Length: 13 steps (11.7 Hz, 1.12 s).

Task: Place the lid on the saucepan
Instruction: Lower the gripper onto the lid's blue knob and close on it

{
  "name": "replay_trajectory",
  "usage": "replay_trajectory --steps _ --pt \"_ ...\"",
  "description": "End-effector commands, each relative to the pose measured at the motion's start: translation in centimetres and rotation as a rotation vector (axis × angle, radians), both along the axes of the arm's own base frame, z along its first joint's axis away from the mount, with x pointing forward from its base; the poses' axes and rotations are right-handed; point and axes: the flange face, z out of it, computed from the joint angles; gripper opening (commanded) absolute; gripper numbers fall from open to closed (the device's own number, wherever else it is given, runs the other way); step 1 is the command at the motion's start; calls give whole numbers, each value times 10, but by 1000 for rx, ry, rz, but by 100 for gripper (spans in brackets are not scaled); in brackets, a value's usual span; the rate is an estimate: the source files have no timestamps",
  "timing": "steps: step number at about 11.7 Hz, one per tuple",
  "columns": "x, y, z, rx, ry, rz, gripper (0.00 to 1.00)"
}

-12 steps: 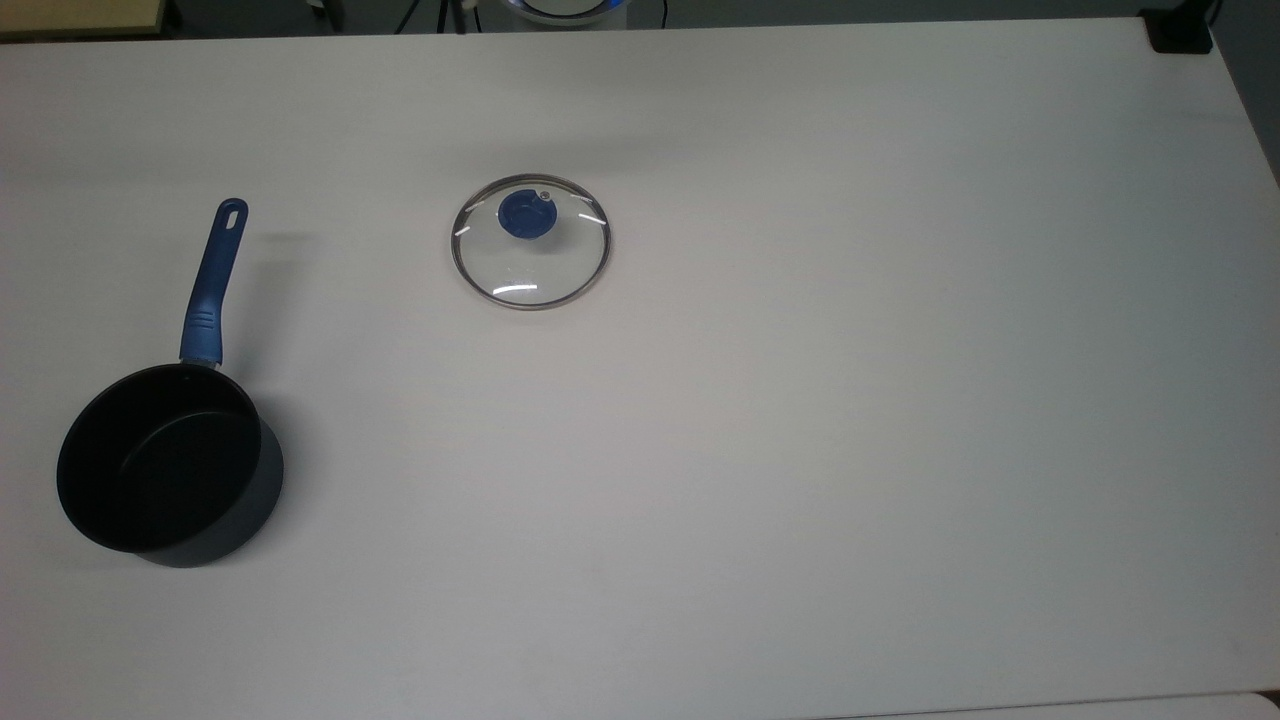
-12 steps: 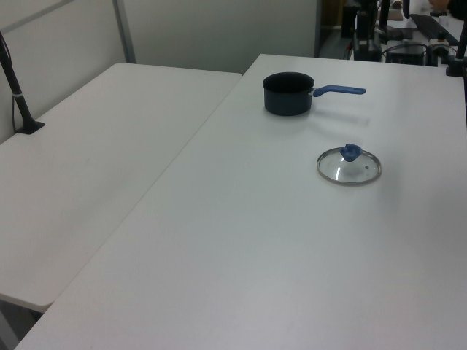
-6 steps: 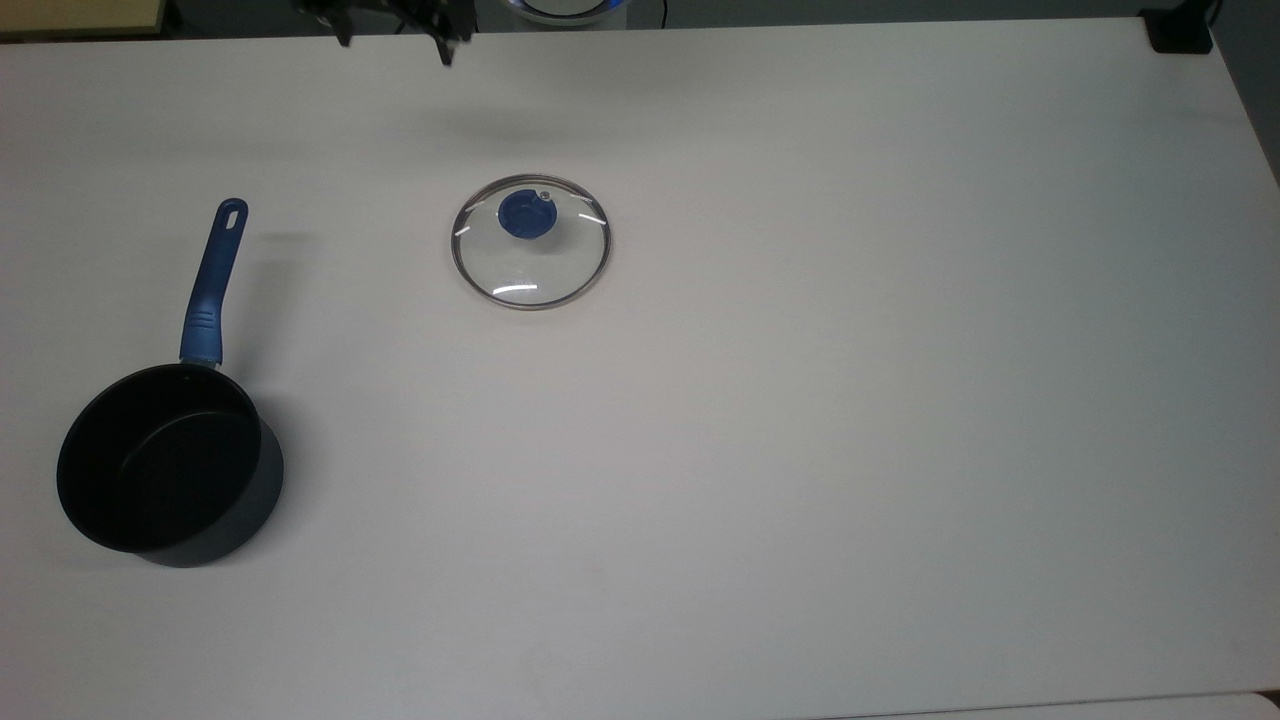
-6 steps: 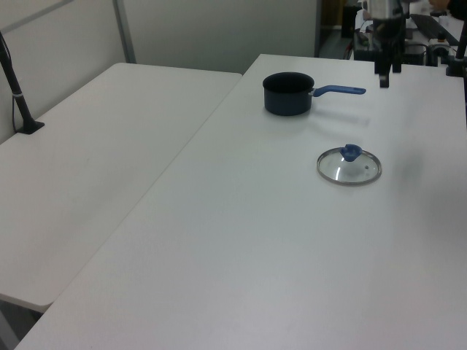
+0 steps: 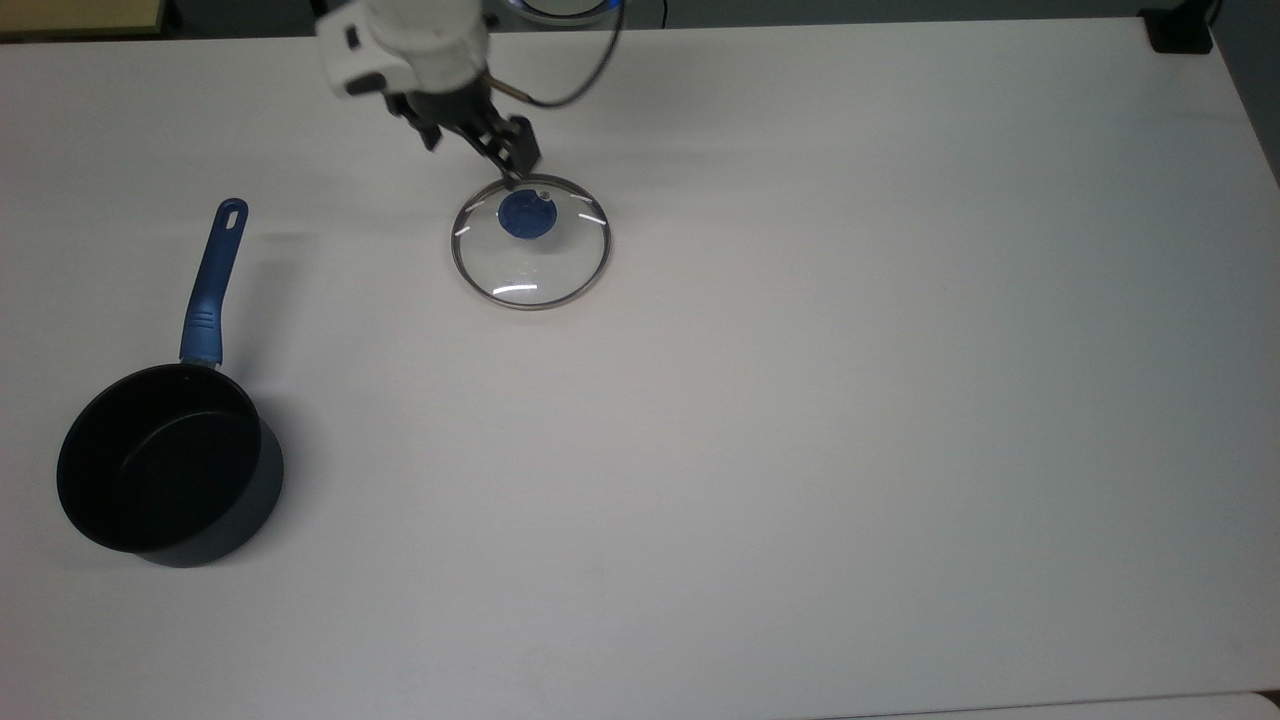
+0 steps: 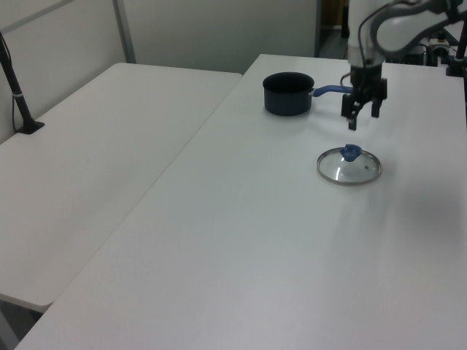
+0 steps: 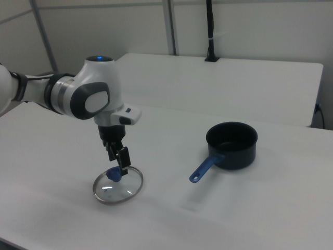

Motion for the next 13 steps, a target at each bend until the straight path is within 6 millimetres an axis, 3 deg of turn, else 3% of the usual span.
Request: replay_trajectory --steps 1,3,7,11,13 --pt "5 30 -23 12 -4 -40 100" --pt "12 45 -47 16 14 -41 100" --pt "16 39 -53 17 -6 -55 100" --pt "18 46 -77 -14 22 -3 97" --pt "18 50 -78 -23 26 13 72"
